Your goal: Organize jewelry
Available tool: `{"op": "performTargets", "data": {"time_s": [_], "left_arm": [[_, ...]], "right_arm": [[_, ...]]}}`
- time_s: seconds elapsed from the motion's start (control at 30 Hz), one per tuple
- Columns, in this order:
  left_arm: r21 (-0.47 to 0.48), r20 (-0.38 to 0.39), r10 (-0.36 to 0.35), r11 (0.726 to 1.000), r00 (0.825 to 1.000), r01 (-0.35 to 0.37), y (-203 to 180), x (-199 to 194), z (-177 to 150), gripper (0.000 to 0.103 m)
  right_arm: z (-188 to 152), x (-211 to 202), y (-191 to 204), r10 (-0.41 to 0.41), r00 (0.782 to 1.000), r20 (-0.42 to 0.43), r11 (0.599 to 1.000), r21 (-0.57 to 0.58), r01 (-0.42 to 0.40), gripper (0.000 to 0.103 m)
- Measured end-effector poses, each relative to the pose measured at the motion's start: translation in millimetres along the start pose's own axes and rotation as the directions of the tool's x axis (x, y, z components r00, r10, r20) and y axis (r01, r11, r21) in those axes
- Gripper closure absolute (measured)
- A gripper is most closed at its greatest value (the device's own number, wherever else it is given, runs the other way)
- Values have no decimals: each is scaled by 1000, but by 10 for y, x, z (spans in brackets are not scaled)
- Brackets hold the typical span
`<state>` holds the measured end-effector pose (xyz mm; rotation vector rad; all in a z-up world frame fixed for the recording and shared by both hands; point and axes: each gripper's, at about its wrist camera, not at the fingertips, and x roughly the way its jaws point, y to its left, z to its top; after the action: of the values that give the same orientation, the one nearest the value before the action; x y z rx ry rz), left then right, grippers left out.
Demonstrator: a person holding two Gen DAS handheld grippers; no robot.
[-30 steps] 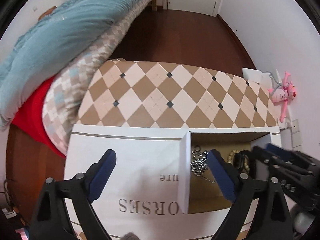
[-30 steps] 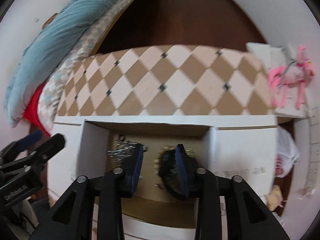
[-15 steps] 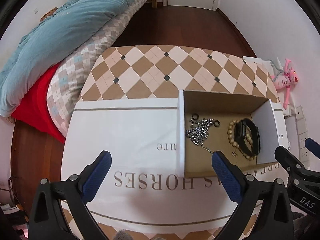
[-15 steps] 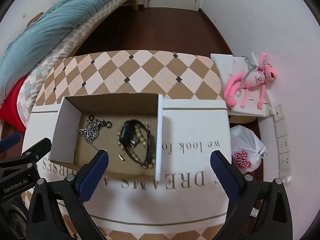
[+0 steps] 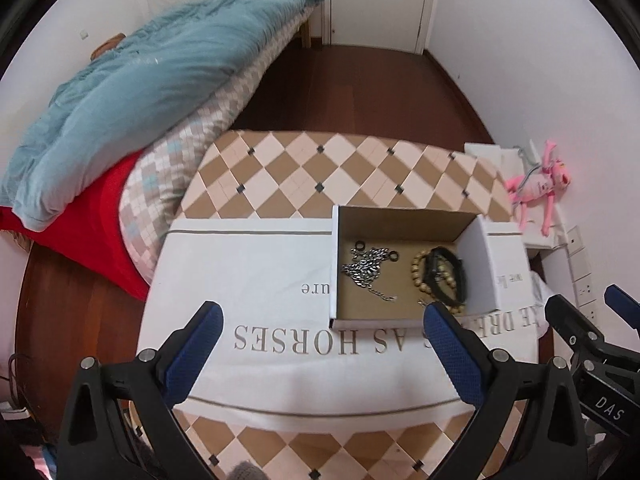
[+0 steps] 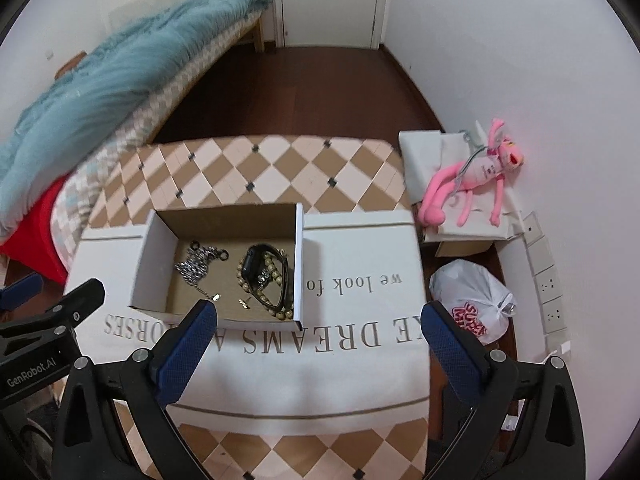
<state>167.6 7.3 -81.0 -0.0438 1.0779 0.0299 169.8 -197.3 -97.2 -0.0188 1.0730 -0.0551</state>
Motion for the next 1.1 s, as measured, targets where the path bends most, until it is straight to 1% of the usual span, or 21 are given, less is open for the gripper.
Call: {"op": "performTargets", "data": {"time_s": [0.27, 0.4, 0.5, 0.6, 0.77, 0.83, 0.93, 1.1], "left_arm": [[-3, 103, 1, 1000, 995, 0, 16, -740, -130, 1], [13, 152, 4, 1000, 988, -6, -16, -1120, -217, 1], [4, 181, 8, 1000, 983, -9, -10, -1378, -277, 1], [-5, 201, 6, 1000, 979, -5, 16, -1549, -334, 1], [-2, 220, 0, 1000, 975, 0, 33, -1773, -430, 1], [-7, 219, -1, 1000, 976, 3, 40, -1820, -457, 1], [-4, 214, -8, 1000, 977, 9, 39, -1853, -489, 1], [2, 207, -12, 1000, 978, 12, 8, -1865, -516, 1]], "right_arm": [[-103, -822, -82, 4, 992, 124, 1000, 25, -7, 0], [-178, -1208, -85, -2, 983, 183, 1000, 22, -2, 0], [-228, -1440, -78, -2, 977, 213, 1000, 19, -3, 0], [-297, -1694, -71, -6, 969, 248, 1000, 16, 2, 0], [-383, -2016, -77, -18, 957, 290, 1000, 14, 15, 0], [-413, -2108, -94, -11, 955, 297, 1000, 18, 6, 0], [-468, -2179, -101, -8, 955, 295, 1000, 22, 2, 0], [-529, -2188, -105, 0, 962, 273, 1000, 21, -6, 0]]}}
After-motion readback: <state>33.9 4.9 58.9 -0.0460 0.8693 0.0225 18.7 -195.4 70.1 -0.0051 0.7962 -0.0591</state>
